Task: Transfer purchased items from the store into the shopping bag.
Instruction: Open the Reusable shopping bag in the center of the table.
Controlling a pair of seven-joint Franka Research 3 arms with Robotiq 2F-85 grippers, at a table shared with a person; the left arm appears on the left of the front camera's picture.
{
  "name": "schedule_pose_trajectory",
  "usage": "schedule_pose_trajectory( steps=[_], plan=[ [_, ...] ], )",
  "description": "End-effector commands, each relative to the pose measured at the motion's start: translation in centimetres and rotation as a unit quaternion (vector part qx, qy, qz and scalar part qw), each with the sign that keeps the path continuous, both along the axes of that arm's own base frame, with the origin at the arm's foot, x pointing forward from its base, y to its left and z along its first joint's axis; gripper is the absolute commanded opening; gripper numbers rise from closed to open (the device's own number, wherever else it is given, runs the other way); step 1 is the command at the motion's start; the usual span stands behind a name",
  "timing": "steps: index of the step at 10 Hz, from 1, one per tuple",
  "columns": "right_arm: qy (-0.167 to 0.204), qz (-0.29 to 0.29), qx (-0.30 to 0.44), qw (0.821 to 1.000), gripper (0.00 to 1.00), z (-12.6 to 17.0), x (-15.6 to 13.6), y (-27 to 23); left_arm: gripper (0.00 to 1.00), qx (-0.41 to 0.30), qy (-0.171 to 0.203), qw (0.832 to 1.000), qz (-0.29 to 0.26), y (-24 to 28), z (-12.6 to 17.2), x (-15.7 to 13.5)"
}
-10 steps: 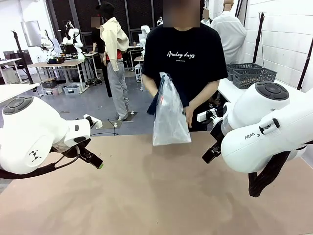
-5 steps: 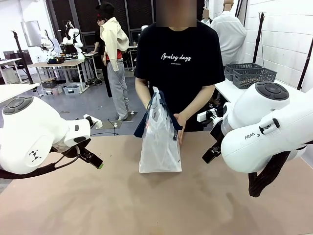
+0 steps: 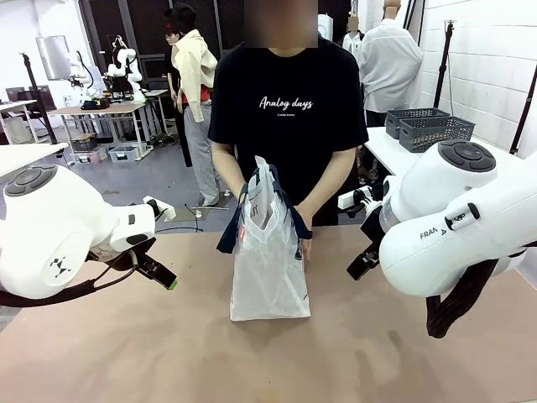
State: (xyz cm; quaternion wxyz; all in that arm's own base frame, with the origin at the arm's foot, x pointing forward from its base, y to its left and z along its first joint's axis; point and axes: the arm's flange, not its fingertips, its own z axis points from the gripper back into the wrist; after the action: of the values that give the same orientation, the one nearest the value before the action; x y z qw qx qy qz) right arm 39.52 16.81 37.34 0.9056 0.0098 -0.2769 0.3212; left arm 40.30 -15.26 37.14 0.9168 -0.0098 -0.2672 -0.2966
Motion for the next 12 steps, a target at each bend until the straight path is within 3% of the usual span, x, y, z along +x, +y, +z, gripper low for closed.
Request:
schedule_pose_trajectory(
  steps=[1,10,11,12],
  plan=[
    [0.0,0.0,0.0,1.0,1.0,0.0,0.0,0.0,1.0,-0.001,0.0,1.0,0.001,0.1,0.0,0.0],
    [0.0,0.0,0.0,1.0,1.0,0.0,0.0,0.0,1.0,0.0,0.0,1.0,0.0,0.0,0.0,0.0],
    [0.024,0.016,0.017,0.999,1.0,0.8,0.3,0.6,1.0,-0.013,0.018,1.0,-0.017,-0.3,1.2,-0.1],
    [0.044,0.022,0.028,0.998,1.0,1.6,0.7,1.0,1.0,-0.016,0.065,0.998,-0.018,-0.2,2.2,0.1]
  ],
)
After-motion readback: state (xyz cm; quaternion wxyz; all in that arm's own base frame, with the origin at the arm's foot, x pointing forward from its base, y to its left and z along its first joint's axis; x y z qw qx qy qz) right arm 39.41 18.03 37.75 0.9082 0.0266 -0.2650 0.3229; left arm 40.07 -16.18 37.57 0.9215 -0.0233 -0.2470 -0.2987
